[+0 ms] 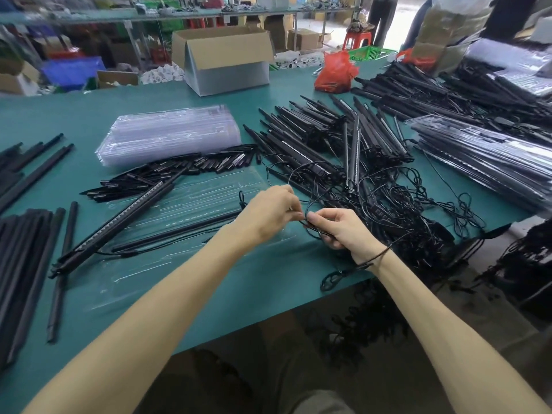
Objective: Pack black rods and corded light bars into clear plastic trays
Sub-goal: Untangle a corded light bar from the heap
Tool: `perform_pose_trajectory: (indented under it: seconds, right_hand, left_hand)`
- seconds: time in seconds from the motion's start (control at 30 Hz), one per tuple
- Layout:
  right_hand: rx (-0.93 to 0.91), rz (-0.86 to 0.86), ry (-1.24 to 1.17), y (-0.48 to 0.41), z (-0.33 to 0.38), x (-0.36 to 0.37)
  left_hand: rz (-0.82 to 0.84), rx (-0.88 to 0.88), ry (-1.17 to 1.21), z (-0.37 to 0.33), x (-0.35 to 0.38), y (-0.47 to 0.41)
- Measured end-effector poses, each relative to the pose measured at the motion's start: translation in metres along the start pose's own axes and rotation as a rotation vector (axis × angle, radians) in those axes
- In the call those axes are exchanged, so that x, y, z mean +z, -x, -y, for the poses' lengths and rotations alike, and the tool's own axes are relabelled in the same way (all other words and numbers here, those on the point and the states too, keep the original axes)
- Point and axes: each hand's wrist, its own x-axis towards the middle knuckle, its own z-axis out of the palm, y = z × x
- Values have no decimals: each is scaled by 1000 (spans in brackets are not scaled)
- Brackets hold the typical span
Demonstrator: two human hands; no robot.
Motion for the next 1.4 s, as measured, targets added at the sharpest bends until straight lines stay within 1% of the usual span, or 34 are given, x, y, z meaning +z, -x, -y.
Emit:
perform_pose_trajectory:
  seconds: [0.1, 0.2, 0.27, 0.33, 0.4, 0.53, 0.63, 0.73, 0.87, 0.93, 1.07, 1.17, 1.23, 1.27, 1.33, 1.37, 1.4]
  right_hand:
    - [-9, -11, -2, 1, 0, 2]
    - [-16, -26, -37, 1, 1, 2]
    - [-6, -26, -89, 3, -2, 0]
    - [16, -32, -154, 4, -4, -1]
    - [24, -20, -168, 5, -4, -2]
    - [19, 46, -59, 8, -2, -3]
    - [12, 44, -92, 9, -2, -7]
    - [3, 48, -40, 10, 1, -3]
    - [-3, 46, -27, 11, 4, -1]
    - [-11, 52, -21, 11, 5, -1]
    - [-52, 68, 18, 10, 1, 1]
    - [-61, 58, 37, 9, -4, 0]
    - [-70, 57, 50, 8, -5, 1]
    - [-70, 49, 49, 7, -6, 2]
    - [-55, 21, 40, 6, -7, 3]
    - [-45, 13, 33, 5, -8, 3]
    - [-39, 13, 26, 5, -9, 3]
  left_hand:
    - [-61, 55, -35, 2, -1, 2]
    - [-223, 41, -113, 5, -2, 4]
    - [-354, -53, -122, 11, -7, 4]
    - [-444, -175, -94, 22, -13, 6]
    - [-471, -281, -45, 32, -17, 8]
    - [-516, -405, -1, 45, -20, 12]
    - [-472, -500, -15, 54, -21, 14]
    - [-379, -568, -53, 61, -19, 17]
    - [-340, -580, -98, 65, -14, 20]
    - [-337, -537, -178, 65, -12, 20]
    - [-274, -399, -475, 59, -10, 16]
    - [-263, -199, -559, 47, -8, 10]
    - [-188, -61, -510, 35, -7, 3]
    - [-108, -44, -440, 29, -8, -1]
    - [73, -90, -290, 19, -7, -8]
    - [127, -115, -244, 17, -4, -10]
    - [137, -122, -215, 15, -2, -11]
